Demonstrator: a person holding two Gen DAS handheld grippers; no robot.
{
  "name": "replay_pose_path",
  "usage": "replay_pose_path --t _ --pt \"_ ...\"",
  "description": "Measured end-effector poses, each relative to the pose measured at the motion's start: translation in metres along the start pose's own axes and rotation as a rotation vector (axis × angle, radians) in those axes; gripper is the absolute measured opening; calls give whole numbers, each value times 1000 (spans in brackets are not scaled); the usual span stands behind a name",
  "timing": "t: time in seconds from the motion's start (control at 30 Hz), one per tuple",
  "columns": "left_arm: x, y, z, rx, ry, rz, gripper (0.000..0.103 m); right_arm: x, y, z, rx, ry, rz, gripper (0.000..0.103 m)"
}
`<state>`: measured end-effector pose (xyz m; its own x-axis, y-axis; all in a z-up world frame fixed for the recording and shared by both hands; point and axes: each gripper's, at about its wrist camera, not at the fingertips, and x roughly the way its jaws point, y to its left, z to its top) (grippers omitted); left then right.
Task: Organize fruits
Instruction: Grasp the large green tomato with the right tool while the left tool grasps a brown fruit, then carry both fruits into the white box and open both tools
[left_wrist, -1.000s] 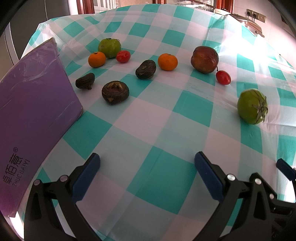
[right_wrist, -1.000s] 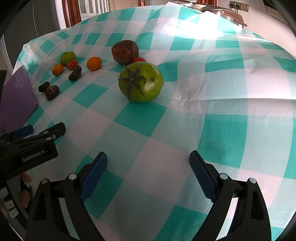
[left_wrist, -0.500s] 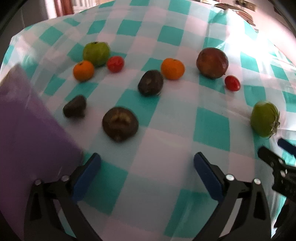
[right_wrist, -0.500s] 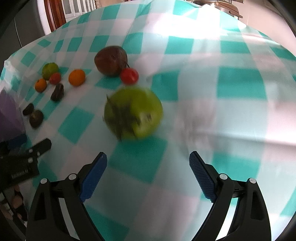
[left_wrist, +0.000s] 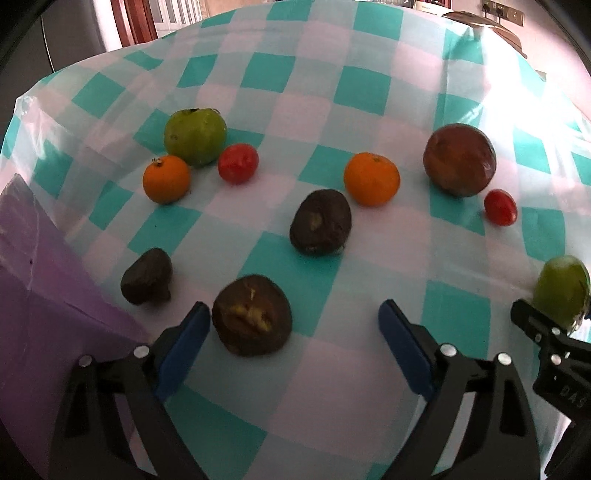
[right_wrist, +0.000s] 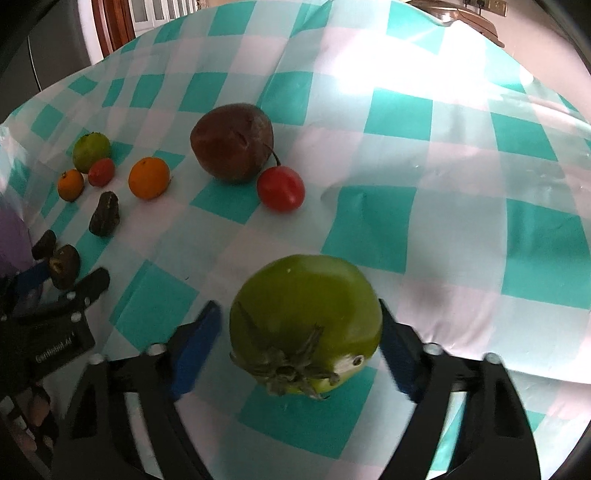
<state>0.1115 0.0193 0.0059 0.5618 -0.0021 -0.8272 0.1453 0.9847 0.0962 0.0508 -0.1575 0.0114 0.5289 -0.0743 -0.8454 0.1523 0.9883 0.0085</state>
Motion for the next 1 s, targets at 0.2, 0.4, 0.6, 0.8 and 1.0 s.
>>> replay_pose_path --t 0.2,0.4,0.6,0.8,1.0 --pt "4 2 5 -35 -3 12 92 -4 -7 -2 19 -9 1 63" --pt "2 -8 14 -19 -4 -72 40 -10 -12 -9 29 -6 7 62" --pt "-15 -3 -14 -20 -38 -108 85 -19 -19 -25 44 -12 7 62" --pt "-9 10 -11 -58 -27 -115 85 -21 -20 -28 38 -14 10 63" --pt "-6 -11 -1 39 -6 -117 40 -22 -18 -29 22 1 8 62"
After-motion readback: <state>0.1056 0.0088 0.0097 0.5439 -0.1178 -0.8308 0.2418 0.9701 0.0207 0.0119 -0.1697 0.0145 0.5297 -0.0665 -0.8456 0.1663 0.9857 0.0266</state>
